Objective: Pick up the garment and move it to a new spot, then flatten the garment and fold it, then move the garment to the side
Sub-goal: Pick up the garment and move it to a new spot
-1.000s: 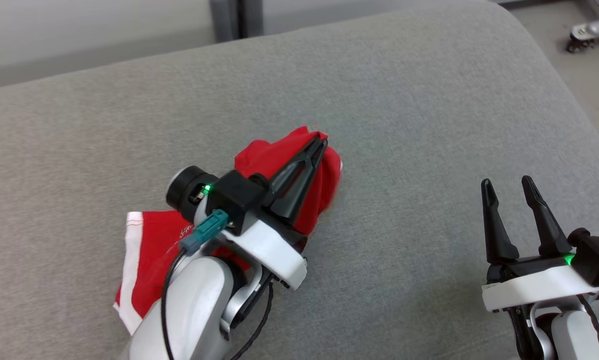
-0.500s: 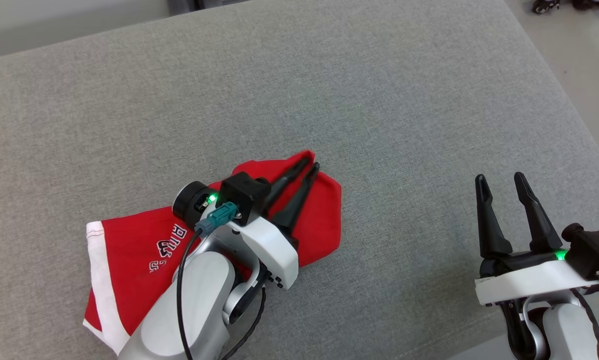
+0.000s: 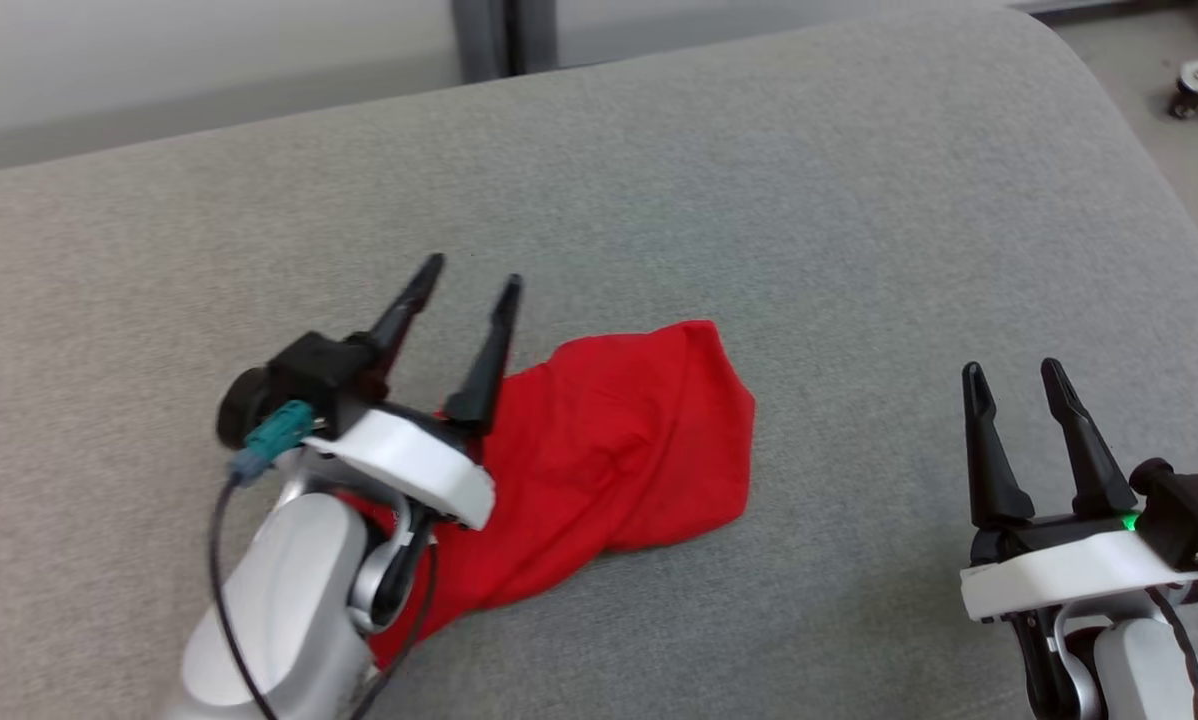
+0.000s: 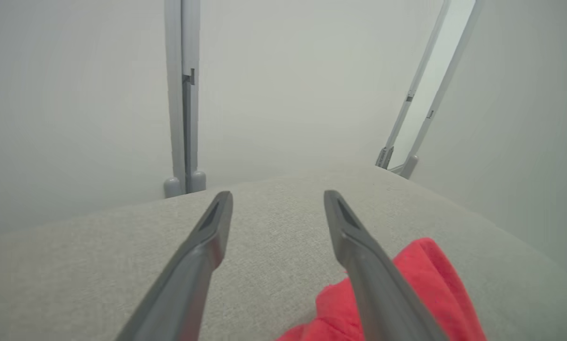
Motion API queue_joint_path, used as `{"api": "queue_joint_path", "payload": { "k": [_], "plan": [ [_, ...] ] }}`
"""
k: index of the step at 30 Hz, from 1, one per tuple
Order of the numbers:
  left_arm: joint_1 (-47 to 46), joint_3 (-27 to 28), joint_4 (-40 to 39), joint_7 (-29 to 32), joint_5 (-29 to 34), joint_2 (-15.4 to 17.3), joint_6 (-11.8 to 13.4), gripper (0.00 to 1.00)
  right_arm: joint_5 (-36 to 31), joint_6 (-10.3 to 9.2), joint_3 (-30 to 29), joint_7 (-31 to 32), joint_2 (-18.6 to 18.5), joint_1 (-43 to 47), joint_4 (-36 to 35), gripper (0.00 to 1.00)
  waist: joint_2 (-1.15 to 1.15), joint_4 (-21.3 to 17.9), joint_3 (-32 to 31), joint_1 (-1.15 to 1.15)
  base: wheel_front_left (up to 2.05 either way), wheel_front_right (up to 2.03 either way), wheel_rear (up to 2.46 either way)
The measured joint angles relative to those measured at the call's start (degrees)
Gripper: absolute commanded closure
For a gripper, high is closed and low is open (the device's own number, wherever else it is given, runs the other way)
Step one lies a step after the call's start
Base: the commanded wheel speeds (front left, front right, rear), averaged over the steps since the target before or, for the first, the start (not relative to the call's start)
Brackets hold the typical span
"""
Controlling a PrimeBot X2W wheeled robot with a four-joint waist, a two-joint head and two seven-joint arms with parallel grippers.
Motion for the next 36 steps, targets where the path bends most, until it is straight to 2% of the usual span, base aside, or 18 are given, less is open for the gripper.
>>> {"api": "queue_joint_path", "payload": {
  "k": [8, 17, 31, 36],
  "plan": [
    [4.81, 7.16, -1.67, -2.49, -2.72, 3.86, 3.74, 0.0, -1.8, 0.0, -1.36, 1.35, -0.05, 0.75, -0.98, 0.0, 0.0, 5.03, -2.7, 0.0, 0.0, 0.0, 0.0],
    [11.59, 12.91, -4.02, -3.77, -5.0, 7.01, 5.3, 0.0, -2.67, 0.0, -2.03, 3.08, -0.73, 1.97, -1.49, 0.0, 0.0, 8.51, -5.67, 0.0, 0.0, 0.0, 0.0],
    [20.92, 13.86, -8.44, -4.11, -4.87, 8.98, 5.31, 0.0, -2.82, 0.0, -1.11, 5.0, -1.41, 4.95, -2.02, 0.0, 0.0, 8.85, -9.9, 0.0, 0.0, 0.0, 0.0],
    [23.68, 13.29, -10.33, -3.35, -4.77, 9.09, 6.15, 0.0, -2.82, 0.0, -1.11, 5.73, -1.58, 6.04, -2.52, 0.0, 0.0, 8.5, -11.18, 0.0, 0.0, 0.0, 0.0]
  ]
}}
